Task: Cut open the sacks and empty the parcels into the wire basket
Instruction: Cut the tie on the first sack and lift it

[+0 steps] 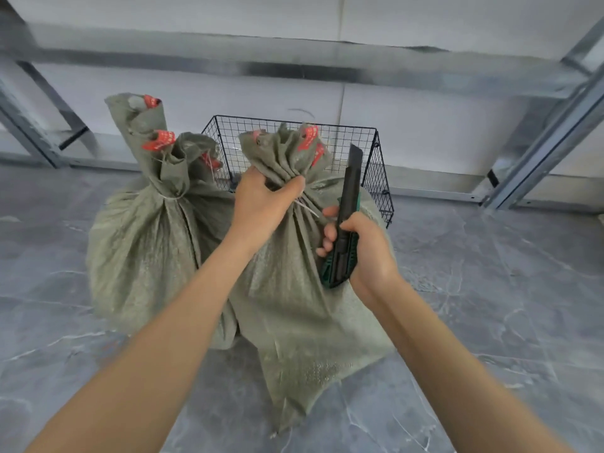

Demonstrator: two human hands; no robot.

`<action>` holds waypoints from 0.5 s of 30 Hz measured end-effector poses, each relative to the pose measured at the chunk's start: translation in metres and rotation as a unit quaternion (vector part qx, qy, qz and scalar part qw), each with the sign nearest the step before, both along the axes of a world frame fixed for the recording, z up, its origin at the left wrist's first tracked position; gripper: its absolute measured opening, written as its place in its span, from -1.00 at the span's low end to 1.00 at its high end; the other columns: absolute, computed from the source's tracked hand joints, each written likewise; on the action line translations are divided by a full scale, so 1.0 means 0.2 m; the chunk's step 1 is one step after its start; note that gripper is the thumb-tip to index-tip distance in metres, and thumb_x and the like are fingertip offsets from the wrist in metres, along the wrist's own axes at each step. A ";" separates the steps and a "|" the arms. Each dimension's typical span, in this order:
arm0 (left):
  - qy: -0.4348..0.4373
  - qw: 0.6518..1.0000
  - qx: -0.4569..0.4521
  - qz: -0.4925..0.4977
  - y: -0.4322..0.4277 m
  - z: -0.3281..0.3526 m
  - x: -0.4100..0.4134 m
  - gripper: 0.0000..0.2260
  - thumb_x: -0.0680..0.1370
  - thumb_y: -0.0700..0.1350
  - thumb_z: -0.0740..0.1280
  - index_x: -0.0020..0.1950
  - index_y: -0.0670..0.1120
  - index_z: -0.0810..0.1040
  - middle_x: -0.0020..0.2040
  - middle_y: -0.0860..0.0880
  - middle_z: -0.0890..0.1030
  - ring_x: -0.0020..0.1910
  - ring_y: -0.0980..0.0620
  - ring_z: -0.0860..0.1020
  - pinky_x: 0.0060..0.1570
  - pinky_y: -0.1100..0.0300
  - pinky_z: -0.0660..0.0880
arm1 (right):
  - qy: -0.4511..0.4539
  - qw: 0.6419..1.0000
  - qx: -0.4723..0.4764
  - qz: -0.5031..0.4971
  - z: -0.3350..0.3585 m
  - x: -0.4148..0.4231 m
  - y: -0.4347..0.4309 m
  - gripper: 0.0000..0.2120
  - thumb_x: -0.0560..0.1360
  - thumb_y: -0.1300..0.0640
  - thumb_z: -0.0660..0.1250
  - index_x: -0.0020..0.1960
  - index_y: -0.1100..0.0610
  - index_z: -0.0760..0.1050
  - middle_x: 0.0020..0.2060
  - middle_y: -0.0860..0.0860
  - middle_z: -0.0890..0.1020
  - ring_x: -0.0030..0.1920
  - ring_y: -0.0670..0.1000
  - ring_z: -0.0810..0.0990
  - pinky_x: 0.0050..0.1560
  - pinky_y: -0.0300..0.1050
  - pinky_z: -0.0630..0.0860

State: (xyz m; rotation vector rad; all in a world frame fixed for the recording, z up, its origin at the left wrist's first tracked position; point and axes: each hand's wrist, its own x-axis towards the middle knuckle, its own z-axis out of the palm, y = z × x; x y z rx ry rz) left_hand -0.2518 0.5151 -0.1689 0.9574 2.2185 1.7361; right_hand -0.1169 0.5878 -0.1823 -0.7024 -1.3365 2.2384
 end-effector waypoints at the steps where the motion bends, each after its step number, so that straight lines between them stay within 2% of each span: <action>1: -0.005 1.000 0.001 0.005 0.00 0.01 0.01 -0.94 0.49 -0.11 0.39 -0.08 -0.06 0.63 -0.18 0.12 0.64 -0.18 0.32 0.56 -0.16 0.45 0.44 | 0.004 1.000 -0.009 -0.006 0.01 0.00 -0.01 -0.78 0.53 0.27 0.03 -0.05 0.21 0.45 -0.42 0.04 0.37 -0.39 0.01 0.33 -0.30 -0.09 0.41; 3: -0.029 1.000 0.007 0.001 -0.01 0.02 0.02 -0.92 0.50 -0.15 0.36 -0.12 -0.12 0.63 -0.26 0.09 0.62 -0.25 0.28 0.54 -0.21 0.39 0.42 | 0.000 1.000 -0.026 -0.013 0.02 0.01 -0.02 -0.76 0.59 0.17 0.03 -0.09 0.20 0.44 -0.43 0.04 0.37 -0.41 0.01 0.33 -0.30 -0.09 0.39; 5: -0.057 0.998 0.024 -0.016 -0.02 0.03 0.03 -0.92 0.51 -0.17 0.35 -0.09 -0.16 0.62 -0.22 0.03 0.61 -0.23 0.23 0.53 -0.17 0.37 0.42 | -0.012 0.999 -0.033 -0.012 0.03 0.02 -0.03 -0.64 0.63 -0.01 0.02 -0.12 0.19 0.44 -0.45 0.02 0.38 -0.43 0.00 0.34 -0.32 -0.11 0.39; 7: -0.078 0.995 0.042 -0.046 -0.02 0.03 0.03 -0.95 0.52 -0.16 0.37 -0.07 -0.07 0.63 -0.15 0.08 0.63 -0.15 0.24 0.56 -0.09 0.40 0.43 | -0.027 0.999 -0.024 -0.010 0.03 0.03 -0.03 -0.55 0.64 -0.13 -0.01 -0.12 0.18 0.44 -0.46 0.02 0.40 -0.45 -0.01 0.35 -0.35 -0.12 0.39; 9: -0.090 0.989 0.056 -0.102 -0.02 0.05 0.04 -0.85 0.50 -0.13 0.40 -0.01 0.12 0.60 -0.08 0.23 0.64 -0.04 0.35 0.57 -0.04 0.49 0.43 | -0.037 0.999 -0.012 -0.019 0.02 0.03 -0.03 -0.54 0.64 -0.15 -0.02 -0.10 0.18 0.44 -0.46 0.01 0.42 -0.45 -0.01 0.36 -0.34 -0.11 0.40; 10: -0.093 0.985 0.058 -0.130 -0.01 0.06 0.04 -0.80 0.49 -0.14 0.42 0.02 0.15 0.57 -0.08 0.28 0.64 -0.02 0.39 0.57 -0.05 0.53 0.42 | -0.037 0.999 -0.010 -0.027 0.02 0.03 -0.04 -0.54 0.65 -0.14 -0.02 -0.10 0.18 0.45 -0.47 0.01 0.42 -0.45 -0.01 0.36 -0.34 -0.11 0.40; 12: -0.080 0.981 0.046 -0.168 0.00 0.07 0.04 -0.75 0.47 -0.18 0.44 0.04 0.12 0.56 -0.12 0.32 0.63 -0.06 0.43 0.56 -0.11 0.58 0.40 | -0.032 0.999 -0.009 -0.043 0.02 0.03 -0.04 -0.54 0.65 -0.13 -0.02 -0.11 0.19 0.45 -0.47 0.01 0.42 -0.46 0.00 0.36 -0.34 -0.11 0.39; 15: -0.069 0.982 0.013 -0.174 0.01 0.06 0.03 -0.76 0.45 -0.20 0.45 0.04 0.09 0.58 -0.10 0.26 0.63 -0.11 0.44 0.56 -0.15 0.59 0.41 | -0.027 0.998 -0.007 -0.060 0.03 0.03 -0.06 -0.55 0.66 -0.11 -0.01 -0.13 0.19 0.43 -0.47 0.02 0.42 -0.45 0.00 0.36 -0.34 -0.11 0.39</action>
